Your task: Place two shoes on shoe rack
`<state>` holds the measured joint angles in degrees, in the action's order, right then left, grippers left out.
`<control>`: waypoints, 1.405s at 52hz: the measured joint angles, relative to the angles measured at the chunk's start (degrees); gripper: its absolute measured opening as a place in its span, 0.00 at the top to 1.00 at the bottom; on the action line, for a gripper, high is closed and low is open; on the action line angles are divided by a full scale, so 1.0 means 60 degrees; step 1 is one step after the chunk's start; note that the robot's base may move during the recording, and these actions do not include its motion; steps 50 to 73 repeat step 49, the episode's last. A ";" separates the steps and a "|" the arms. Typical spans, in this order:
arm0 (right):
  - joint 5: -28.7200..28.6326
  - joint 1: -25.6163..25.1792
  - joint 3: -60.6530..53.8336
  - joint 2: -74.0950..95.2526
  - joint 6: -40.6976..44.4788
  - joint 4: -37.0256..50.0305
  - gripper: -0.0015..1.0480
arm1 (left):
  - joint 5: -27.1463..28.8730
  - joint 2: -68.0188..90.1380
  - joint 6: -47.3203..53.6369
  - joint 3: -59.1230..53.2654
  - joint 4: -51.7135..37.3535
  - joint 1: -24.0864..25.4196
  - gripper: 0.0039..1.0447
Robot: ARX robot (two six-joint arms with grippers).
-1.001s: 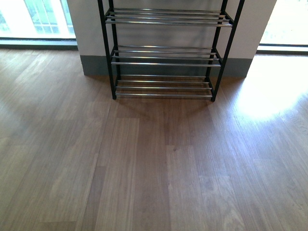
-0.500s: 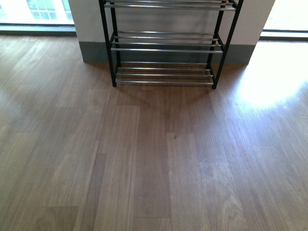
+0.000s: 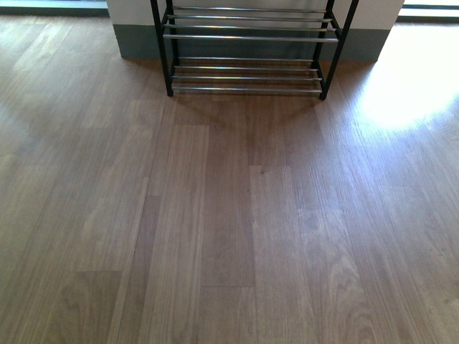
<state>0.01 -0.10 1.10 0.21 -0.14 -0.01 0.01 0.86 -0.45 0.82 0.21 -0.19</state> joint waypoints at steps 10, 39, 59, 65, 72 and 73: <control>0.0000 0.0000 0.0000 0.0000 0.0000 0.0000 0.09 | 0.0004 0.0000 0.0000 0.0000 0.0000 0.0000 0.09; 0.0000 0.0000 0.0000 0.0000 -0.0004 0.0000 0.09 | 0.0004 0.0000 0.0000 0.0000 0.0000 0.0000 0.09; 0.0000 0.0000 0.0000 0.0000 -0.0004 0.0000 0.09 | 0.0000 0.0000 0.0000 0.0000 0.0000 0.0000 0.09; 0.0000 0.0000 0.0000 0.0000 -0.0004 0.0000 0.09 | 0.0000 0.0000 0.0000 0.0000 0.0000 0.0000 0.09; 0.0000 0.0000 0.0000 0.0000 -0.0004 0.0000 0.09 | 0.0000 0.0000 0.0000 0.0000 0.0000 0.0000 0.09; 0.0000 0.0000 0.0000 0.0000 -0.0004 0.0000 0.09 | 0.0000 0.0000 0.0000 0.0000 0.0000 0.0000 0.09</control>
